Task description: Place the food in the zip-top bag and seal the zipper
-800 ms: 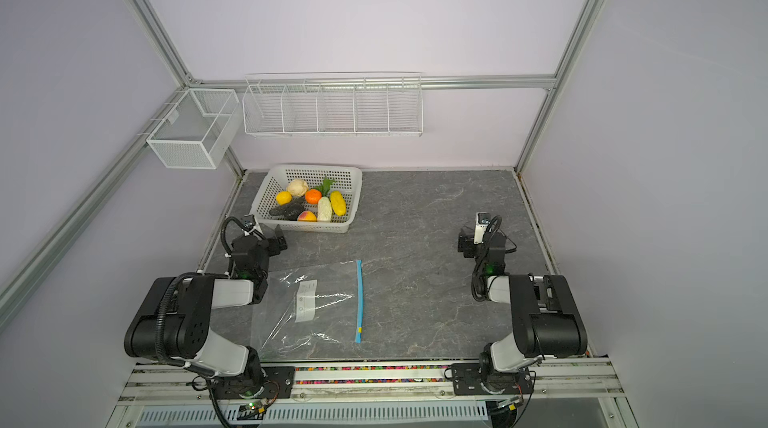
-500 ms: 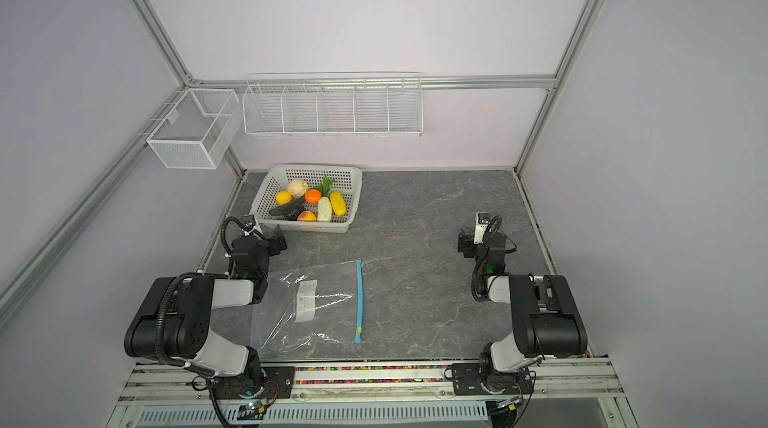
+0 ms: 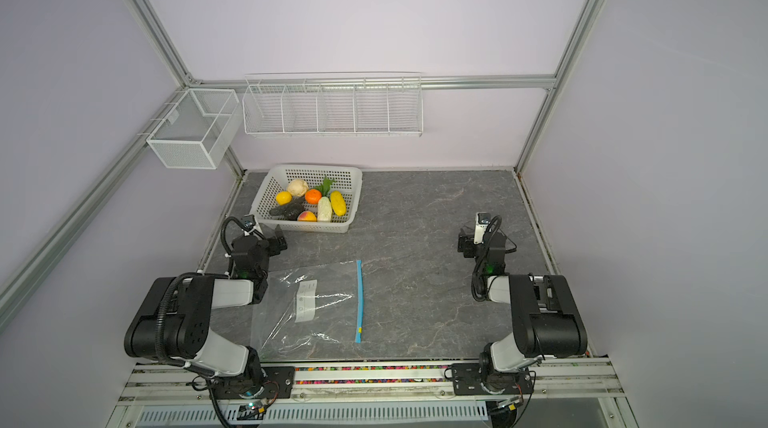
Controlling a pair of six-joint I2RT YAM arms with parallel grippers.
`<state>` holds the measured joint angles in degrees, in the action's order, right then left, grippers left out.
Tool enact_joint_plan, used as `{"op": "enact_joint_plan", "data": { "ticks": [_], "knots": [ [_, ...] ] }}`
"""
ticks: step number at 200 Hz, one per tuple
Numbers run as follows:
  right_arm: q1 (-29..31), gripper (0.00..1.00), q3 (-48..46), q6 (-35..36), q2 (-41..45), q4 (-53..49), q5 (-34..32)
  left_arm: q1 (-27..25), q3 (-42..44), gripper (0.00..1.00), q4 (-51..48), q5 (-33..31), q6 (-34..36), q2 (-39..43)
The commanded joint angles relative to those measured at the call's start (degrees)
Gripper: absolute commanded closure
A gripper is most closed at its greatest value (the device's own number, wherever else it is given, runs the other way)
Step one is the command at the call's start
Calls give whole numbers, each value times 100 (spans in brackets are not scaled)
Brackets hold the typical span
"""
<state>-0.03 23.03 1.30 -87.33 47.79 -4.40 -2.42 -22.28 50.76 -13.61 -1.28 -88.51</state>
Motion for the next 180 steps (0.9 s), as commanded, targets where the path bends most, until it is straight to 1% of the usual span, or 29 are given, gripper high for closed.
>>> {"op": "enact_joint_plan", "data": {
  "ticks": [1,54,62,68,77,78,81,82,88,97,105,119,130,135,144,147,153,170,180],
  "knots": [
    [-33,11,-24,37,-32,46,78,-5,-4,1,127,34,-41,-28],
    [-34,11,-64,42,-7,105,86,-5,17,1,149,33,-39,-9],
    [-10,12,-103,62,117,251,-81,-13,17,0,161,13,-22,33],
    [68,12,-54,58,466,-183,-416,-42,9,1,49,4,-8,147],
    [129,12,317,-110,1109,-1479,-879,-132,-130,0,-430,-1,102,462],
    [129,12,317,-110,1109,-1479,-879,-143,-155,0,-494,3,115,504],
    [139,12,551,-293,1317,-2007,-1114,-176,-228,0,-750,19,166,632],
    [139,12,551,-293,1317,-2007,-1114,-187,-257,0,-817,17,178,681],
    [141,12,927,-642,1534,-2731,-1364,-242,-427,0,-1357,59,263,924],
    [164,11,1394,-1039,1653,-3442,-1383,-295,-729,0,-2042,138,292,1268],
    [246,12,1737,-1399,1659,-3874,-1277,-341,-1005,0,-2572,130,57,1465],
    [534,12,2218,-1976,1495,-4364,-1084,-390,-1556,0,-3428,126,-514,1601],
    [793,12,2584,-2368,1248,-4561,-678,-400,-2058,0,-4109,203,-1031,1529],
    [939,12,2693,-2480,1095,-4660,-525,-396,-2268,0,-4383,284,-1162,1466],
    [1140,12,3205,-2758,805,-4901,-373,-400,-2634,0,-4931,407,-1402,1345],
    [1322,12,3329,-2852,709,-4982,-316,-400,-2744,1,-5066,412,-1481,1303],
    [1502,12,3612,-3017,475,-5131,-181,-393,-2928,0,-5310,428,-1649,1198],
    [1999,12,4404,-3427,-231,-5529,163,-383,-3331,0,-5716,649,-1678,902],
    [2261,12,4885,-3556,-663,-5758,266,-365,-3562,0,-5983,645,-1686,723]
  ]
}}
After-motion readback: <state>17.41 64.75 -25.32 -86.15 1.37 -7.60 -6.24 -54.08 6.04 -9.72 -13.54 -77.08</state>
